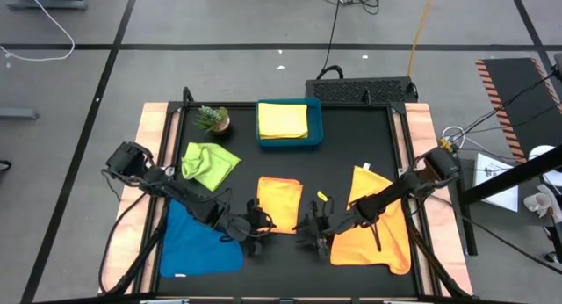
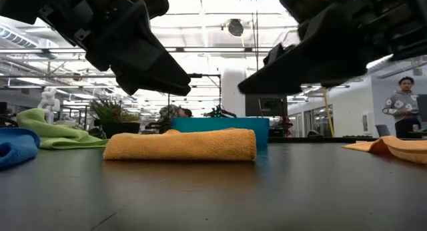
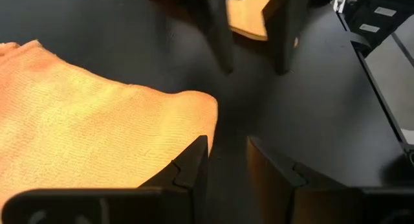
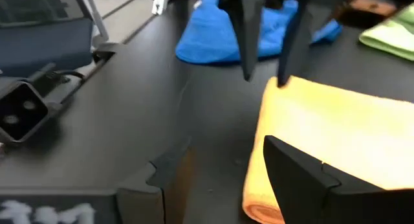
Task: Fold microfiber towels
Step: Put the folded orange microfiber cloth into the blue bin
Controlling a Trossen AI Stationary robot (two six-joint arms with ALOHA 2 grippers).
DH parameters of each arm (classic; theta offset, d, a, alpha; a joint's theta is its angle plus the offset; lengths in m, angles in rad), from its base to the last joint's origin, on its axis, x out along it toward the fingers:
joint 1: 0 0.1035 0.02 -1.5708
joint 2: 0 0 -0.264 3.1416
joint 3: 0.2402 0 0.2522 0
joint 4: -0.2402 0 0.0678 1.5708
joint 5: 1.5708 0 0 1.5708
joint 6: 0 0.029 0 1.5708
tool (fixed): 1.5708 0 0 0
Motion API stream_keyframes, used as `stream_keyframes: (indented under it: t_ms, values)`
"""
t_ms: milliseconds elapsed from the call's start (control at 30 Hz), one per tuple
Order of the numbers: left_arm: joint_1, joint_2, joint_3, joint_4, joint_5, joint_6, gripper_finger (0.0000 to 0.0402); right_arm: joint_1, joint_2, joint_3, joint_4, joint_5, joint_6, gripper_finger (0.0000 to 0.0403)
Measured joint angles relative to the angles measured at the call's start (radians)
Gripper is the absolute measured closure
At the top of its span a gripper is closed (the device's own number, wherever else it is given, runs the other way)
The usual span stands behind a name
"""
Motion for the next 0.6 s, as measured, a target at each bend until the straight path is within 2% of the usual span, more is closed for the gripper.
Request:
stream_keyframes:
  t_ms: [600]
  values:
    - [-0.005,0.0,0.0,0.012,-0.008,-0.006,0.0293,-0.059,0.166,0.048,-0.022,-0.016,0.003,0.022]
